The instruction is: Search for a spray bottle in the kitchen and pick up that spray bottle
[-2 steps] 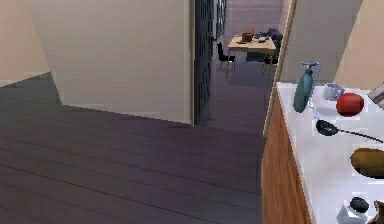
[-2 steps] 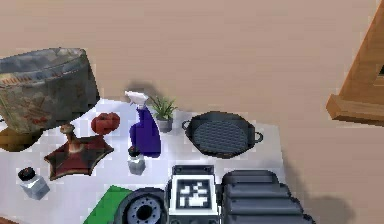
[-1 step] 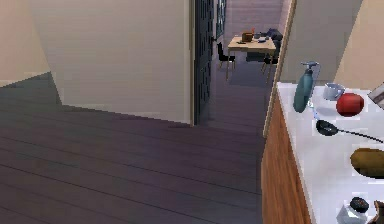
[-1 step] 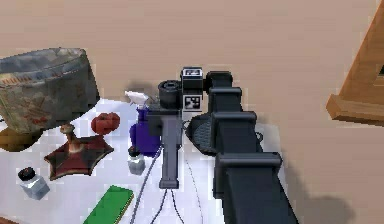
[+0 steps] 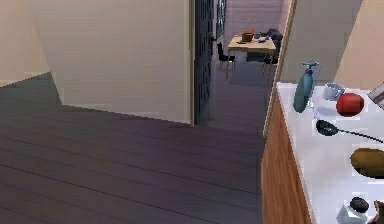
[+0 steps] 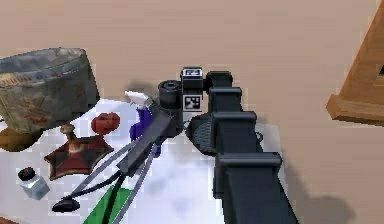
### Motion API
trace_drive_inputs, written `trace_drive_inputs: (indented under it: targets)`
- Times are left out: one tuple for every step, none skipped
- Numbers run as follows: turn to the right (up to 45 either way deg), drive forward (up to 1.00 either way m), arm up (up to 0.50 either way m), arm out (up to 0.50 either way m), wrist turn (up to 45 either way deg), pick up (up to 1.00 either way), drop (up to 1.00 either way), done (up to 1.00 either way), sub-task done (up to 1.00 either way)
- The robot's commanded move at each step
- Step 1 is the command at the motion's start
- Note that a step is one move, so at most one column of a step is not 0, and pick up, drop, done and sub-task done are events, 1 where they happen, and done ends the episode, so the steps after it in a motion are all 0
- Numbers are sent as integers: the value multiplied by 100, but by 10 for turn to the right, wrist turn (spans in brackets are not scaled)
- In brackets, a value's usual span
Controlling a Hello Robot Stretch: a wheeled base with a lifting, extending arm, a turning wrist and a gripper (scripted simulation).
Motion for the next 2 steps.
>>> trace_drive_inputs:
  targets:
    - [0,0,0,0,450,0,0,0,0]
    - [0,0,0,0,450,0,0,0,0]
